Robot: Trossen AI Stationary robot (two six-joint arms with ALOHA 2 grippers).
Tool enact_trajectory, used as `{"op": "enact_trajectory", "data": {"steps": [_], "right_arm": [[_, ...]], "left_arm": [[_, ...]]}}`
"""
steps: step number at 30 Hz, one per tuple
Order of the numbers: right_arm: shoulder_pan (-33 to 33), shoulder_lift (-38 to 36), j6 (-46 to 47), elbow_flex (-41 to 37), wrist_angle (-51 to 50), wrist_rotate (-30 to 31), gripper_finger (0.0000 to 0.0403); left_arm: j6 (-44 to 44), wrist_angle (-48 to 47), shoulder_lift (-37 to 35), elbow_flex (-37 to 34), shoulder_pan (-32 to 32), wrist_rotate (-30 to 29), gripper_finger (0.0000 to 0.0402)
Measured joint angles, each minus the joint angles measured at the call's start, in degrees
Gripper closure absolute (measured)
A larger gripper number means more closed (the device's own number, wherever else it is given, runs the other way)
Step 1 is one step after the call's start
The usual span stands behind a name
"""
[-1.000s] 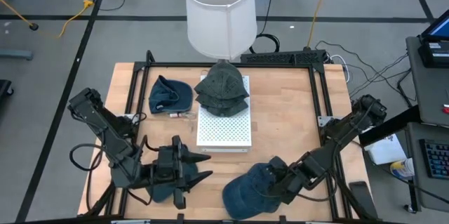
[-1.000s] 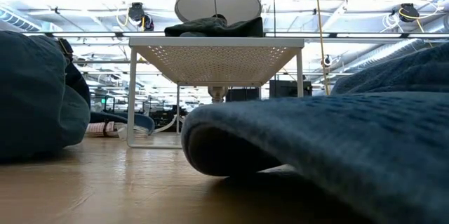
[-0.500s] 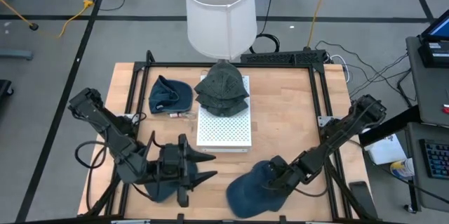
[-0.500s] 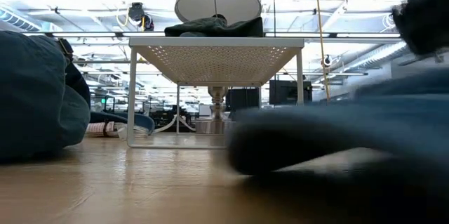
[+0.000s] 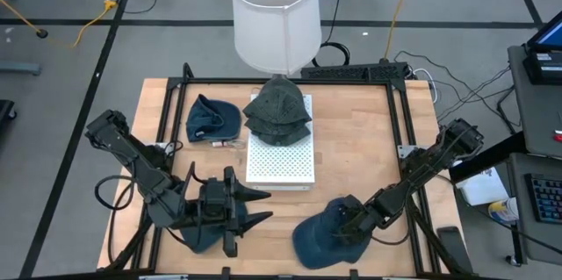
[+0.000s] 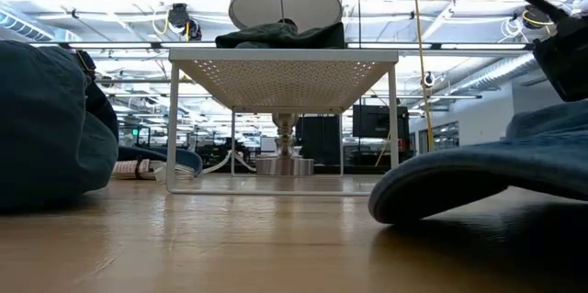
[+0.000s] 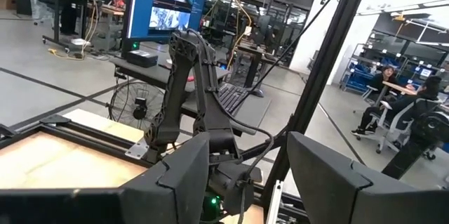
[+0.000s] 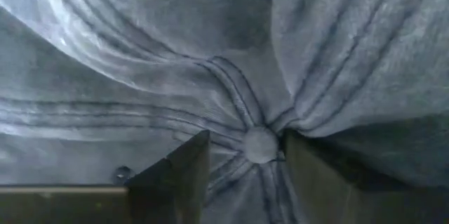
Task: Pick & Place hat
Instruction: Put the bottom blue cap on the shelf
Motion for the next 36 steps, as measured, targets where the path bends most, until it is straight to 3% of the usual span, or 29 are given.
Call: {"op": "enact_trajectory", "data": {"steps": [8,14,22,28,36], "right_arm": [[0.1,1.9,-7.5,-0.5,0.7,2.5,0.0371],[-0.5,-3.0,-11.6,-0.5,1.0,4.7,0.0374],[-0.4,-21.4,-17.8,-0.5,0.8,3.5,0.0391],[-0.4,-33.4,-23.8,-0.5,5.2,3.4,0.0391],[-1.1,-38.4,-29.4,-0.6,15.5,3.5,0.0391]], "left_arm": [[0.0,0.1,0.0,0.0,0.8,-0.1,0.0204],[-0.1,0.5,0.0,0.0,2.0,-0.1,0.0204],[0.7,0.5,0.0,0.0,2.6,0.4,0.0204],[0.5,0.5,0.0,0.0,4.5,5.4,0.0204],[0.8,-0.7,0.0,0.0,7.3,7.4,0.0204]]}}
